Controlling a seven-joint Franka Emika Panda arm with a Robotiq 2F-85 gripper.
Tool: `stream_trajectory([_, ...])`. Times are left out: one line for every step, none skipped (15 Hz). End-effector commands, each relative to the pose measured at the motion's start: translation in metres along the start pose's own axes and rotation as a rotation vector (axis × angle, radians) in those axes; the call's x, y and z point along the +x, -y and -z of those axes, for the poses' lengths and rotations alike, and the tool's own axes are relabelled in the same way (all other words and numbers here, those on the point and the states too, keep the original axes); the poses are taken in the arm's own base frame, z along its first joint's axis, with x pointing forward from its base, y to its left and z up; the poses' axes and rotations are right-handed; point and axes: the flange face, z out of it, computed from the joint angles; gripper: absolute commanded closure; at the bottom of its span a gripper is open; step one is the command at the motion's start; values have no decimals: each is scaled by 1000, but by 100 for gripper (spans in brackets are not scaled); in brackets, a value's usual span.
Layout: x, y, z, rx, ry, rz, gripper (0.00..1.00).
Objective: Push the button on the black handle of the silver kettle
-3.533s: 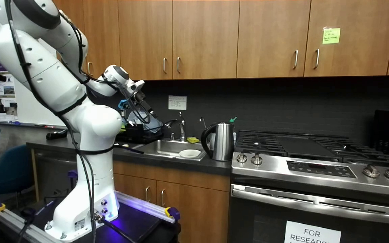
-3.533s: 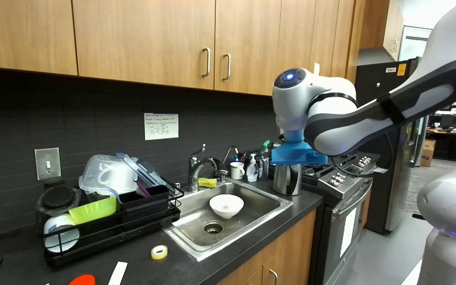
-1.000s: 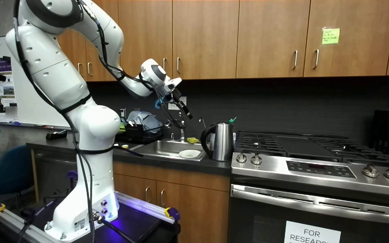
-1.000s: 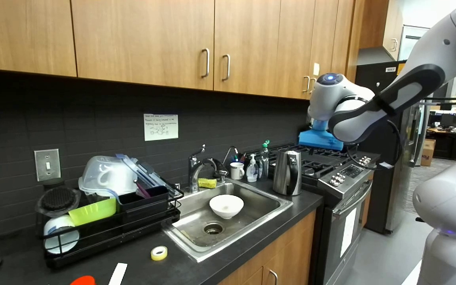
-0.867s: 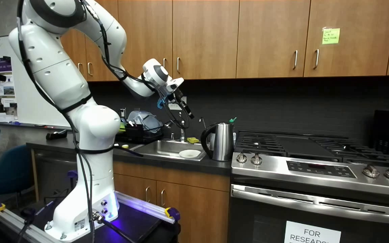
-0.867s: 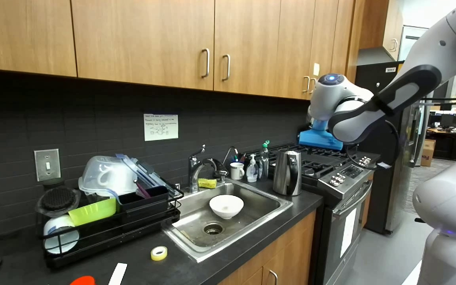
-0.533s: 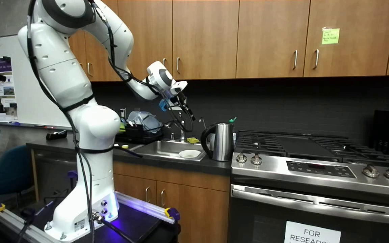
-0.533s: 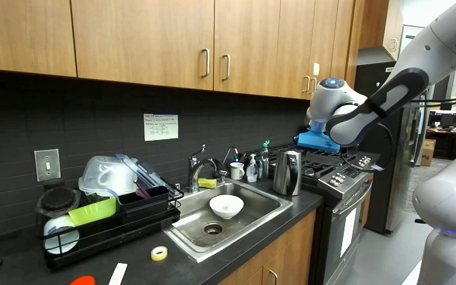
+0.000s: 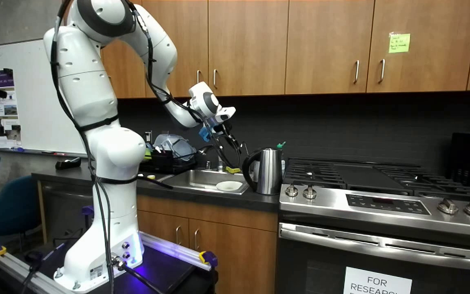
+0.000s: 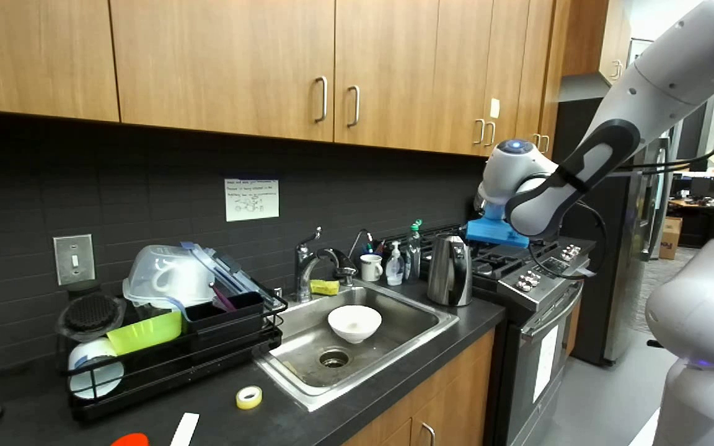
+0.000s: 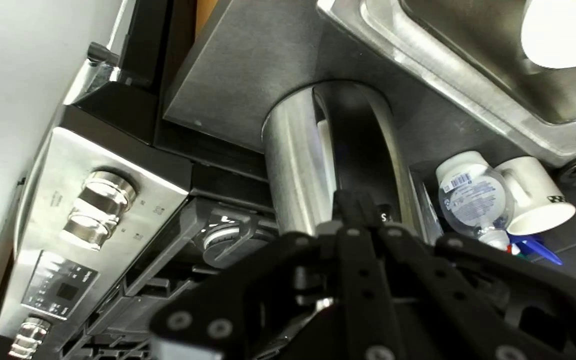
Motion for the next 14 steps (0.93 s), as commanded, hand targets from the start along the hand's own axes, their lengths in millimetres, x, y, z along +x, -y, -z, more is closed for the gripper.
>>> stream_trajectory([15, 5, -11, 16, 4, 12, 100])
stream_trajectory([16, 6, -13, 20, 6, 13, 100])
stream_trajectory([17, 8, -15, 24, 7, 16, 100])
stream_trajectory([18, 10, -18, 28, 8, 19, 100])
stream_trajectory([19, 13, -21, 33, 11, 22, 100])
stream_trajectory([18, 14, -23, 37, 15, 28, 100])
stream_trajectory([18, 17, -26, 39, 20, 31, 100])
stream_trajectory([18, 18, -28, 40, 23, 33, 100])
stream_trajectory([18, 20, -31, 40, 26, 35, 100])
stream_trajectory([19, 21, -34, 38, 28, 39, 100])
stream_trajectory([20, 21, -36, 34, 31, 43, 100])
stream_trajectory([21, 21, -38, 30, 30, 48, 100])
stream_trajectory([23, 21, -38, 27, 29, 50, 100])
stream_trajectory([25, 21, -38, 24, 24, 53, 100])
